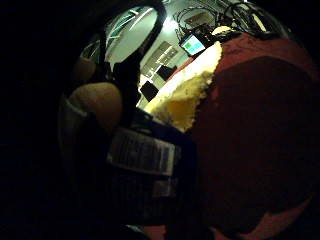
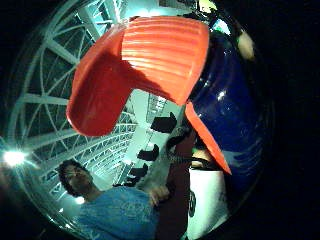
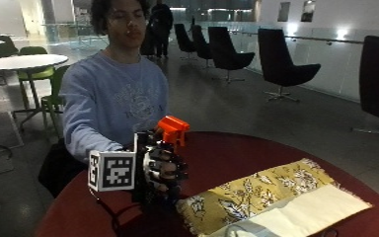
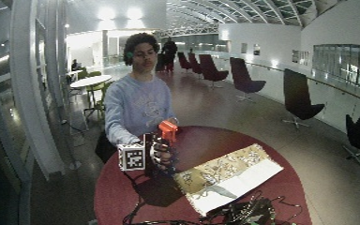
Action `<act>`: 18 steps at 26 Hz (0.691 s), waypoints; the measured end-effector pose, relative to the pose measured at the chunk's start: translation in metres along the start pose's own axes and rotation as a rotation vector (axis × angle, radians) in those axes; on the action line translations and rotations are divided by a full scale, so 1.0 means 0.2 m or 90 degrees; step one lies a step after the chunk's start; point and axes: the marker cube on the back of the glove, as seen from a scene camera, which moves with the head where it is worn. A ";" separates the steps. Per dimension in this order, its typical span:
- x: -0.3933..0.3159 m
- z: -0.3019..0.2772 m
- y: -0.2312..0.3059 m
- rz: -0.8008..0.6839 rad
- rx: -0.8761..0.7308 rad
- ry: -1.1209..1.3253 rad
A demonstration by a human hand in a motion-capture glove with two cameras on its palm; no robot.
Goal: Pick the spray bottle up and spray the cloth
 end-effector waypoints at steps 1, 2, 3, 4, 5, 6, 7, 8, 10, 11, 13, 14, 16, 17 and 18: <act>-0.02 0.00 -0.01 0.000 -0.008 0.005; -0.03 0.01 -0.03 0.003 -0.018 0.008; -0.06 0.01 -0.04 0.008 -0.030 0.010; -0.08 0.02 -0.06 0.015 -0.044 0.012; -0.10 0.03 -0.07 0.024 -0.058 0.013; -0.12 0.04 -0.09 0.034 -0.072 0.015; -0.14 0.05 -0.11 0.045 -0.086 0.016; -0.17 0.07 -0.12 0.058 -0.101 0.017; -0.21 0.10 -0.16 0.095 -0.137 0.013; -0.23 0.12 -0.18 0.117 -0.157 0.010; -0.26 0.17 -0.22 0.159 -0.192 0.006; -0.28 0.19 -0.24 0.177 -0.206 0.007; -0.29 0.23 -0.27 0.204 -0.228 0.015; -0.30 0.25 -0.28 0.215 -0.238 0.021; -0.30 0.27 -0.29 0.225 -0.248 0.028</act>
